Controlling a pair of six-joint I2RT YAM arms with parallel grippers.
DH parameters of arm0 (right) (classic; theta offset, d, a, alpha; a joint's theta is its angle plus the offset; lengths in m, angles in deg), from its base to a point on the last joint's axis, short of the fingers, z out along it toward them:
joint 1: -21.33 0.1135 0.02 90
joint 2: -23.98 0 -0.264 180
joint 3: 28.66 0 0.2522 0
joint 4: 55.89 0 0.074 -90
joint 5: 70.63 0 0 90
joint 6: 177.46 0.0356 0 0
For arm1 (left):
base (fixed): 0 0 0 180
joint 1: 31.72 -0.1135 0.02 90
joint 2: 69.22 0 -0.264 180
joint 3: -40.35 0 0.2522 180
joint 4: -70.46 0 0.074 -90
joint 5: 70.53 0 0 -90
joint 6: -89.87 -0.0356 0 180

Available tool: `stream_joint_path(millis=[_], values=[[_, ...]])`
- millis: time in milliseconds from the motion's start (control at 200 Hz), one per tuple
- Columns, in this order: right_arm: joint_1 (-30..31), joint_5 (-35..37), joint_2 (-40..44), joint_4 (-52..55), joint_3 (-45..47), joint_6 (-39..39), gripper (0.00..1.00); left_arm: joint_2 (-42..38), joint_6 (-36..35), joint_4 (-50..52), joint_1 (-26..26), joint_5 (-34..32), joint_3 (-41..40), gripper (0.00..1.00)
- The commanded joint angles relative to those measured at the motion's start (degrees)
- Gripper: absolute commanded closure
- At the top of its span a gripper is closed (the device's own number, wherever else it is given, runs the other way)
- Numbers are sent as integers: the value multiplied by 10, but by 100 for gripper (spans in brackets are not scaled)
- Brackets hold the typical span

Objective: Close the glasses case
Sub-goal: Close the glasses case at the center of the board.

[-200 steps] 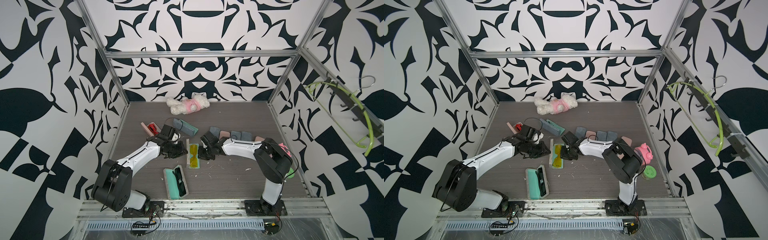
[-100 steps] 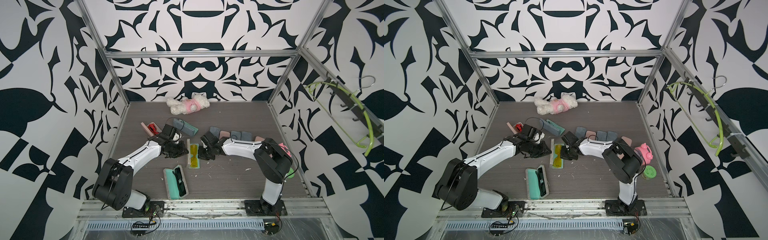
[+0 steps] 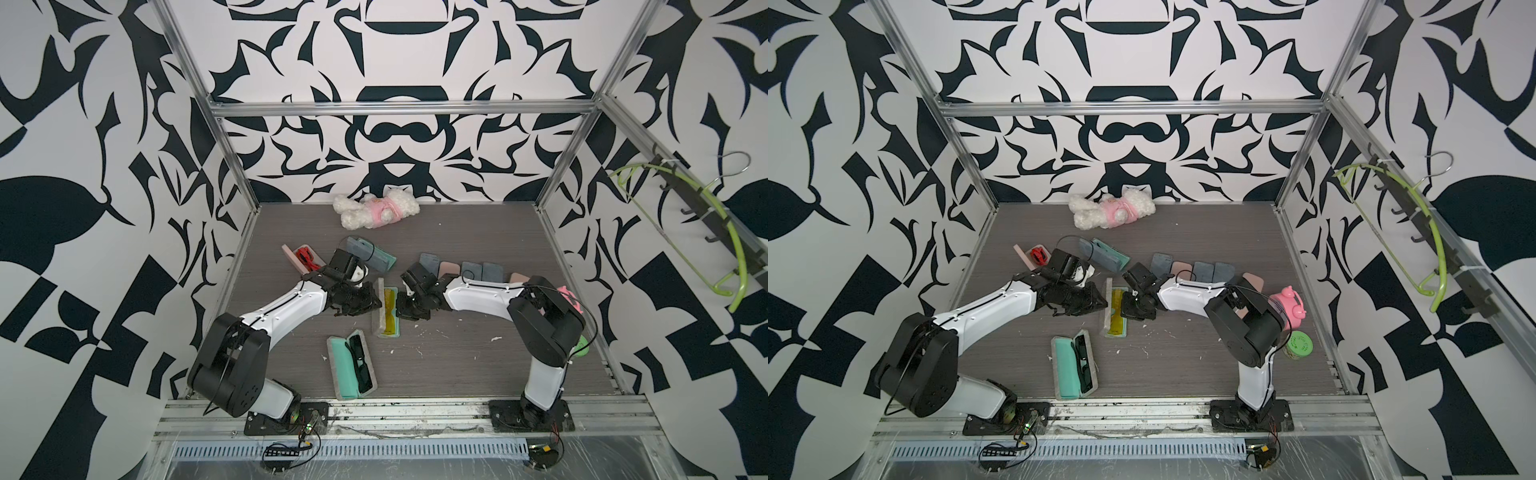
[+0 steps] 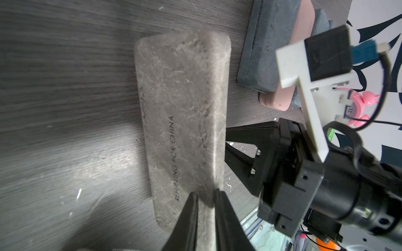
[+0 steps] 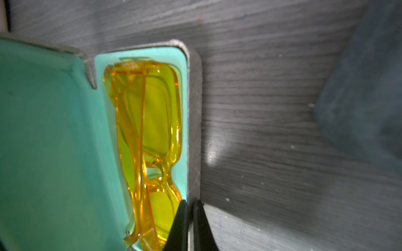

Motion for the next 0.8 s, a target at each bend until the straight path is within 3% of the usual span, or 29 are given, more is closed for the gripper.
stream_joint_path(millis=[0, 685, 795], values=[[6, -1, 1, -11, 8, 5, 92, 20, 4, 28, 10, -13, -7, 81], [6, -2, 2, -18, 15, 8, 92, 49, 31, -30, 22, 25, -31, 81], [6, -2, 5, -17, 16, 8, 92, 45, 36, -29, 20, 24, -31, 76]])
